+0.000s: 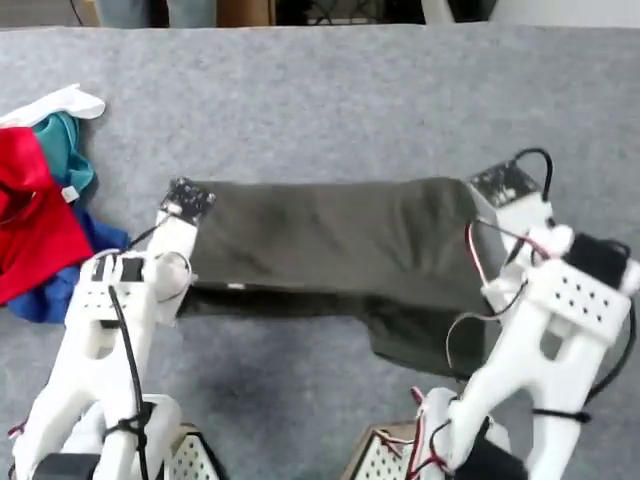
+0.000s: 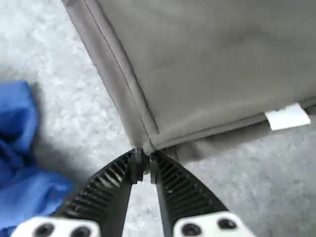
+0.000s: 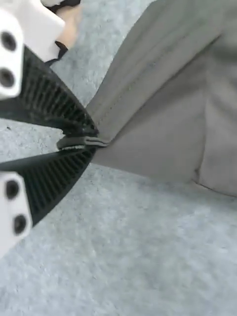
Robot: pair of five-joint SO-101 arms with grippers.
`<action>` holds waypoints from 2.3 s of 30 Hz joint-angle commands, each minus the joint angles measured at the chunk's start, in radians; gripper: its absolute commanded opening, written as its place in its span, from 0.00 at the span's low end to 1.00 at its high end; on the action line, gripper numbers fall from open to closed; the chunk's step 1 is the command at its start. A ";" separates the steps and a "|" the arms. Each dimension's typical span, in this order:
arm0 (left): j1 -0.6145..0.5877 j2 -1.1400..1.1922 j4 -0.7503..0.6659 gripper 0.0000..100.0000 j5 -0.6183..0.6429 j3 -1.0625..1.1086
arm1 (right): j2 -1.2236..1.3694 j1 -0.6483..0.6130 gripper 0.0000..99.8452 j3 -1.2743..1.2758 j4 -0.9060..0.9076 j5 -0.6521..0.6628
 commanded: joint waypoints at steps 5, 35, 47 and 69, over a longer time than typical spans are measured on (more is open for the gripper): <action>0.007 -0.034 0.000 0.03 -0.011 0.047 | -0.104 0.034 0.01 0.222 -0.097 0.058; -0.297 -0.028 0.041 0.05 0.046 -0.150 | -0.153 -0.087 0.02 0.263 -0.100 -0.078; -0.041 -0.020 0.041 0.03 0.354 -0.280 | -0.084 -0.454 0.01 0.329 -0.333 -0.462; 0.024 0.307 0.014 0.03 0.354 -0.280 | 0.120 -0.448 0.01 0.460 -0.150 -0.255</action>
